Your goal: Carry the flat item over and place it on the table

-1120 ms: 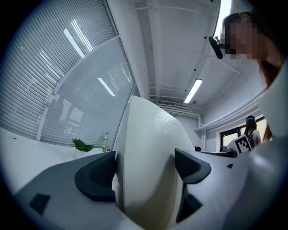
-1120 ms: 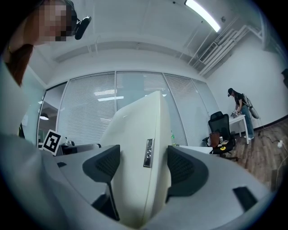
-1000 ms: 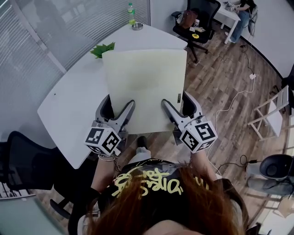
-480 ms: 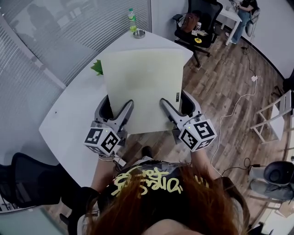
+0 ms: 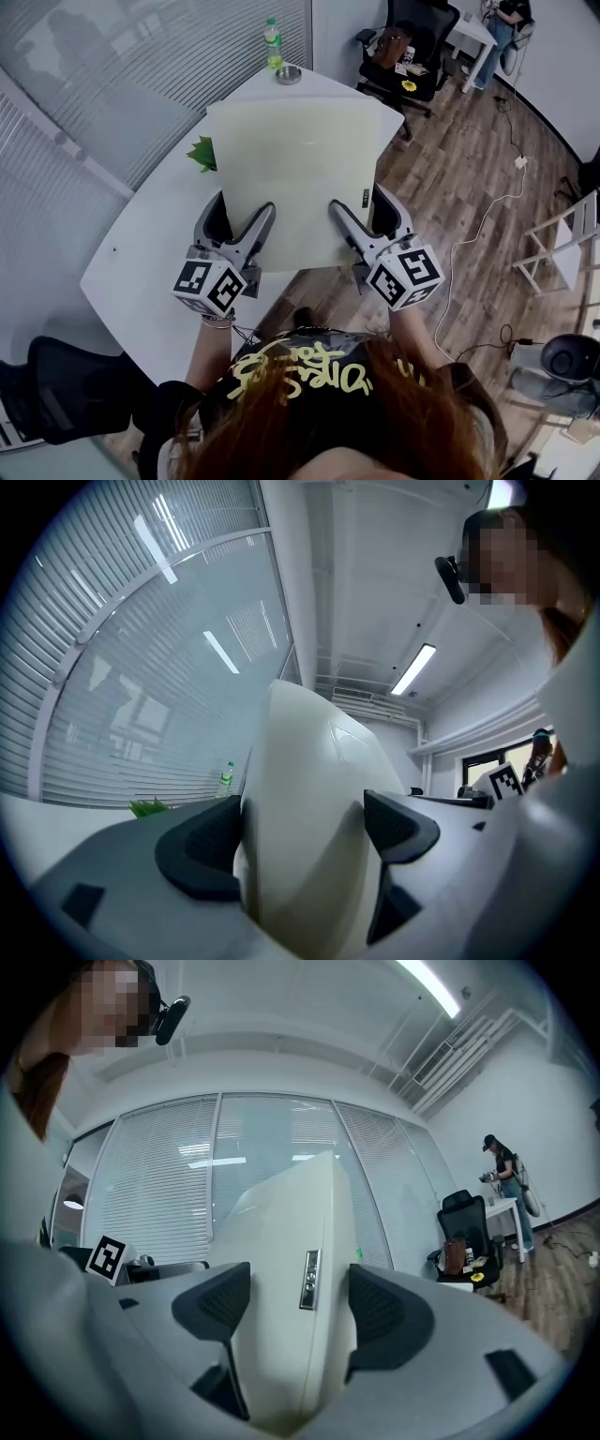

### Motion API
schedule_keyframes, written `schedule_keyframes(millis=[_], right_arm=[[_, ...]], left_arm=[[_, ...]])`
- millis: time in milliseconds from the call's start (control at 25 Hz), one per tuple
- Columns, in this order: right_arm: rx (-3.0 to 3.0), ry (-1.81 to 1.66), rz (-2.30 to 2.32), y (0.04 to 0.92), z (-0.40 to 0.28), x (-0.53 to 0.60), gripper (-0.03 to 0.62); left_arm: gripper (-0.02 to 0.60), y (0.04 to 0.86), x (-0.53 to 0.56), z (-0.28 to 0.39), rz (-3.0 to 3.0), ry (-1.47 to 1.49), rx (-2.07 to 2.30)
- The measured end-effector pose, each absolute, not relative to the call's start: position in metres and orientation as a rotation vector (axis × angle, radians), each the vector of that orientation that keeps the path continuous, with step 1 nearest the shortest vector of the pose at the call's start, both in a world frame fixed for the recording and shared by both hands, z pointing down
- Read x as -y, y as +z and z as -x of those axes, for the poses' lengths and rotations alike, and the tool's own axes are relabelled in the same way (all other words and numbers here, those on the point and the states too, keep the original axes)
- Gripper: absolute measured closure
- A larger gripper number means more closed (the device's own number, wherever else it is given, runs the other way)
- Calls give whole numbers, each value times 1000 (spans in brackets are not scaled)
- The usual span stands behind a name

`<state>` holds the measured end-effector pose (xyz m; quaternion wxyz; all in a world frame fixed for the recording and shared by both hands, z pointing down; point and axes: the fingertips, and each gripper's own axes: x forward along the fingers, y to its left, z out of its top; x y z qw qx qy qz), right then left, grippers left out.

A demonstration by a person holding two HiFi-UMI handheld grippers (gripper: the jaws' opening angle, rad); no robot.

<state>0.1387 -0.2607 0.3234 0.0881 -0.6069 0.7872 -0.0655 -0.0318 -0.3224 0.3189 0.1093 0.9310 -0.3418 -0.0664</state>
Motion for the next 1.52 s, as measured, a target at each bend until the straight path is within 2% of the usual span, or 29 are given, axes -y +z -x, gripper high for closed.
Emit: schedule_keyframes(millis=[1520], right_arm=[[-2466,-225,1678,322,-170,329,260]], left_arm=[[175,320,371,6,-2671,-215,1172]])
